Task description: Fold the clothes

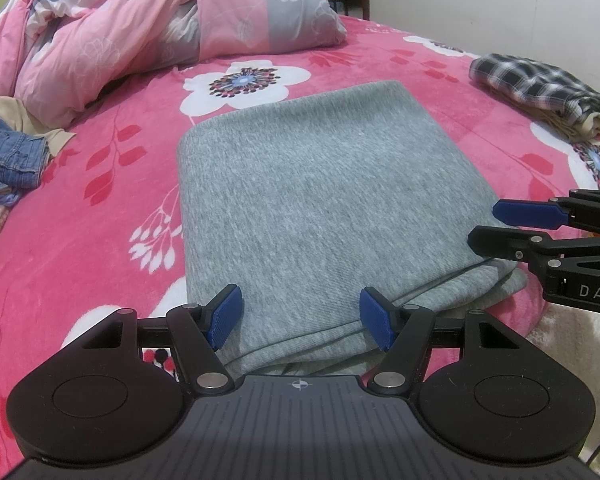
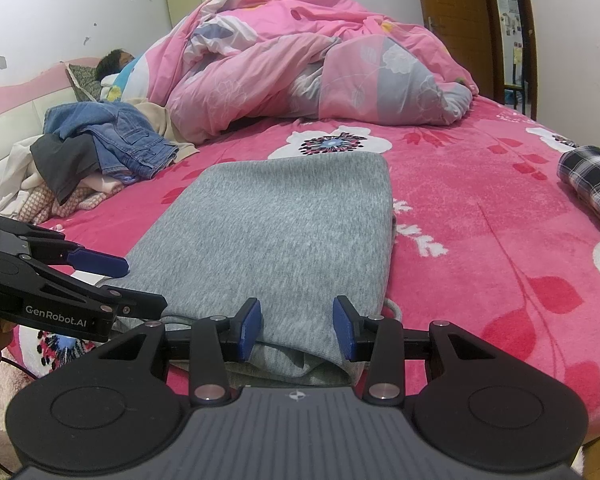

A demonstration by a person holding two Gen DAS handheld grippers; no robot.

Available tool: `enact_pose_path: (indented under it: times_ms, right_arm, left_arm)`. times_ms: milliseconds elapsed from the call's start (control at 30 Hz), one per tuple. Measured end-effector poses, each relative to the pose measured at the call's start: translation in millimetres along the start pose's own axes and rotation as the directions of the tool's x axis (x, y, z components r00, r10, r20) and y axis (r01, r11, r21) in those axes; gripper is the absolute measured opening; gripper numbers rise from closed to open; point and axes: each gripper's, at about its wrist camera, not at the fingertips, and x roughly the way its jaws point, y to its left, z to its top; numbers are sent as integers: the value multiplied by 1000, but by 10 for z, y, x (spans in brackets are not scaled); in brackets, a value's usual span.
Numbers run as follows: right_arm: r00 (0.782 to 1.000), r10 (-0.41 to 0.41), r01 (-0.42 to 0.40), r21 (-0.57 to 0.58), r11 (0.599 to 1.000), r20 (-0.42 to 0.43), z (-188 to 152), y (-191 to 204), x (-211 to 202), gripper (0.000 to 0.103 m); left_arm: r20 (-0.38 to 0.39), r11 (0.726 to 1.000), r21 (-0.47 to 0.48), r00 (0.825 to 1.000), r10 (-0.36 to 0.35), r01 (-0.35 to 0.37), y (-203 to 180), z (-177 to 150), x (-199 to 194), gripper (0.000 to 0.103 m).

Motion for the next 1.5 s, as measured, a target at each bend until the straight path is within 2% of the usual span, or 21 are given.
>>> enact_pose_path:
  times_ms: [867,1067,1233,1367,1500]
  right_arm:
    - [1000,0,0,2,1000,9,-20,5,-3,47]
    - [999,15,-16,28,999,39,45,-41,-151,48]
    - [994,7,-19,101,995,111,2,-181,-441,48]
    - [994,57,-68,119,991,97,-74,-145,-479,48]
    - [983,167,-172,78,982,71,-78,82,-376,48]
  left_arm:
    - [11,1000,-5,1000,1,-1,-14,-19,-18,66]
    - [78,992,-99,994,-76,84,236,-153,-203,69]
    - [89,986,-159,995,-40,54,447,-447,-309,69]
    - [113,985,-159,992,-54,71,437,-635,-356,69]
    - [139,991,-123,989,-43,60,381,-731,-334,69]
